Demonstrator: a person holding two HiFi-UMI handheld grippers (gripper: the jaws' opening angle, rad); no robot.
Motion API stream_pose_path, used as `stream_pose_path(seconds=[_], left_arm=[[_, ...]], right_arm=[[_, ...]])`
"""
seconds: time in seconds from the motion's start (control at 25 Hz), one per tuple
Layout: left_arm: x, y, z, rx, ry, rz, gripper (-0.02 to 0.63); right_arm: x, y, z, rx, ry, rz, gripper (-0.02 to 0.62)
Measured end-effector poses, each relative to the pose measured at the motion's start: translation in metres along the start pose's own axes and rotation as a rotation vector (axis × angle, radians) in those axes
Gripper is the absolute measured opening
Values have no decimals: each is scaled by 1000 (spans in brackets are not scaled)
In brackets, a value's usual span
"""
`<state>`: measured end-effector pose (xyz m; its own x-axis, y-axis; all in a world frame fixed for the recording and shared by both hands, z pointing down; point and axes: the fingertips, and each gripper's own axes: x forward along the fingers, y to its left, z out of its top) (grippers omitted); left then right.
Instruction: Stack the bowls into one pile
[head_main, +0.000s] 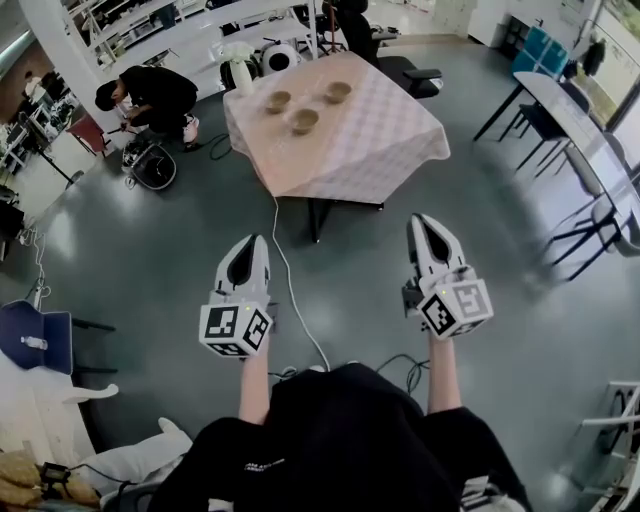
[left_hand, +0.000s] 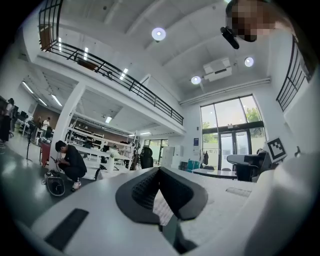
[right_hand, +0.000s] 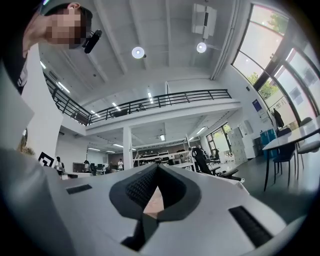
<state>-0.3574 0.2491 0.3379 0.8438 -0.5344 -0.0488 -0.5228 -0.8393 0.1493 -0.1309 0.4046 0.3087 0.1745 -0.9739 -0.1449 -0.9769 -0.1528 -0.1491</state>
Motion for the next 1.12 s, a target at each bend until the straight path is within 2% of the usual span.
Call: stream_pose_path(seconds=[0.32, 0.64, 0.88, 1.12], left_arm=[[17, -27, -8, 9, 3, 2, -3], [52, -26, -24, 6, 48, 5, -3], [101, -17, -48, -11, 69, 2, -3], [179, 8, -61, -51, 86, 5, -3]], right_arm=[[5, -23, -4, 39, -6, 64, -8], [32, -47, -24, 105, 19, 99, -9], [73, -81, -43, 129, 40, 103, -9], [137, -117, -54, 129, 82, 88, -8]])
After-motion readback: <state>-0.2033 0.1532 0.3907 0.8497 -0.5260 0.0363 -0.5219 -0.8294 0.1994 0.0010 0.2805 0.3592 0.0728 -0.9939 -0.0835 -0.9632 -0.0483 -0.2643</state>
